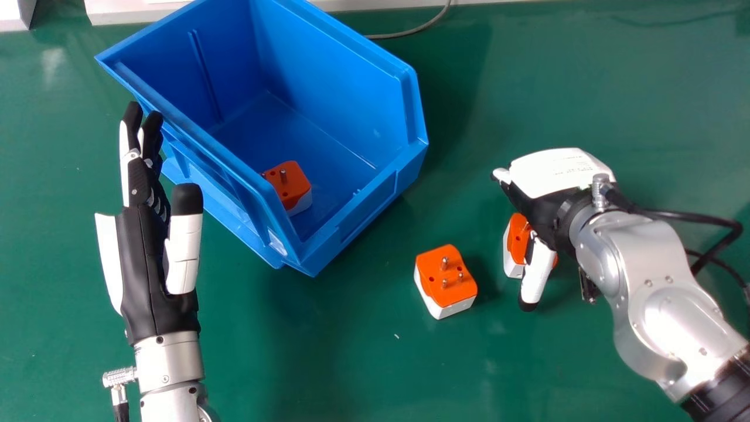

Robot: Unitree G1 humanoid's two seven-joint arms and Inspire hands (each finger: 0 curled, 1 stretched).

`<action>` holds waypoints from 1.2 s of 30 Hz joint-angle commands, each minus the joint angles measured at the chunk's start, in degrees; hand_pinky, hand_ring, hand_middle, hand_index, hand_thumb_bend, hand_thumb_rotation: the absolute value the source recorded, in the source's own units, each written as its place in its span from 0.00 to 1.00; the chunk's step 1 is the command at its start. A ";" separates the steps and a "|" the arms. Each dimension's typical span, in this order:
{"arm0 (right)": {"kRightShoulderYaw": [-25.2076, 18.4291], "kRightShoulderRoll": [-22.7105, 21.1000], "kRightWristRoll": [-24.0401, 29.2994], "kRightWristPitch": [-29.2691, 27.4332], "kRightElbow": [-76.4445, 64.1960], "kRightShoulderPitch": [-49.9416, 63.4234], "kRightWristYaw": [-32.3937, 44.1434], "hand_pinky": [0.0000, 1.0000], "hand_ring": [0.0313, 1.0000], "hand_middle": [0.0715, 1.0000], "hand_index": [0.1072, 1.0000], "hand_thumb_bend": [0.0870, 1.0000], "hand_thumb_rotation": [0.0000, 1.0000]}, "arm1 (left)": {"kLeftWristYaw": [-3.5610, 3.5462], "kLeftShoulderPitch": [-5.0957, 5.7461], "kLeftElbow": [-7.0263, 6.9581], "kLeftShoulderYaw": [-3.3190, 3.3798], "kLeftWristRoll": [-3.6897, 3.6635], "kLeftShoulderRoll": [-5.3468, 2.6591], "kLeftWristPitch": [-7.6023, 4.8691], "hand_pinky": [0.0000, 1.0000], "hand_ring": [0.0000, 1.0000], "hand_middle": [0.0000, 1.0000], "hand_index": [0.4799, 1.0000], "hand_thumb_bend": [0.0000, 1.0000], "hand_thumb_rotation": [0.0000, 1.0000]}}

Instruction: Pick all objects and put in blue box

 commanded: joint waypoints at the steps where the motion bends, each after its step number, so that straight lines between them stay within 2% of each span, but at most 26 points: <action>1: -1.74 -0.47 0.17 -0.84 -0.87 -0.18 -1.68 0.53 0.79 0.86 0.79 0.94 0.10 | -0.55 0.05 -1.36 -0.50 0.44 0.18 -0.73 0.99 0.96 0.95 0.93 0.99 0.95; 4: -2.22 -0.29 0.01 -2.00 -0.74 0.55 -4.11 0.51 0.74 0.83 0.76 0.92 0.08 | -0.54 -0.05 -1.21 -0.46 0.37 0.22 -0.72 0.99 0.96 0.95 0.93 0.99 0.95; 6: -2.49 -0.08 0.11 -2.53 -0.55 0.77 -4.90 0.43 0.62 0.74 0.73 0.90 0.05 | -0.51 -0.12 -1.16 -0.41 0.35 0.26 -0.66 0.99 0.96 0.95 0.93 0.99 0.95; 9: -3.01 -0.43 0.59 -4.91 -0.80 1.86 -8.35 0.30 0.44 0.59 0.70 0.72 0.03 | -0.21 -0.01 -1.36 -0.37 0.76 0.23 -0.50 0.99 0.96 0.95 0.93 0.99 0.95; 12: -4.13 -0.79 1.79 -7.64 -0.87 3.26 -11.92 0.26 0.39 0.56 0.68 0.68 0.02 | -0.51 0.07 -1.69 -0.49 0.24 0.04 -0.29 0.99 0.96 0.95 0.93 1.00 0.95; 14: -4.89 -0.98 2.62 -9.10 -0.77 3.73 -13.12 0.24 0.36 0.54 0.66 0.64 0.02 | -0.49 0.01 -1.51 -0.48 0.32 0.12 -0.51 0.99 0.96 0.95 0.93 1.00 0.95; 15: -5.31 -1.01 3.31 -9.62 -0.67 3.70 -12.93 0.22 0.33 0.52 0.62 0.61 0.01 | -0.48 -0.01 -1.41 -0.46 0.35 0.15 -0.60 0.99 0.96 0.95 0.93 1.00 0.95; 17: -6.18 -1.02 4.62 -10.54 -0.57 3.79 -12.92 0.22 0.33 0.52 0.62 0.61 0.01 | -0.59 0.05 -1.55 -0.52 0.31 0.15 -0.52 0.99 0.96 0.95 0.93 1.00 0.95; 18: -6.42 -1.07 4.91 -10.91 -0.58 3.93 -13.29 0.21 0.32 0.48 0.59 0.58 0.01 | -0.65 0.11 -1.71 -0.56 0.26 0.13 -0.42 0.99 0.96 0.95 0.93 1.00 0.95; 22: -6.97 -0.79 5.35 -11.50 -0.11 4.01 -14.06 0.22 0.33 0.46 0.56 0.56 0.01 | -0.43 0.05 -1.58 -0.53 0.53 0.10 -0.62 0.99 0.96 0.95 0.93 1.00 0.95; 31: -7.51 -0.84 6.09 -12.99 -0.06 4.05 -14.22 0.26 0.35 0.42 0.49 0.50 0.00 | -1.13 0.09 -2.26 -0.68 -0.21 0.01 0.17 1.00 0.96 0.95 0.93 0.99 0.95; 36: -7.66 -0.87 6.67 -13.55 -0.09 3.93 -15.01 0.28 0.36 0.43 0.48 0.49 0.00 | -0.89 -0.16 -1.97 -0.54 0.24 0.02 -0.01 1.00 0.96 0.95 0.93 0.99 0.94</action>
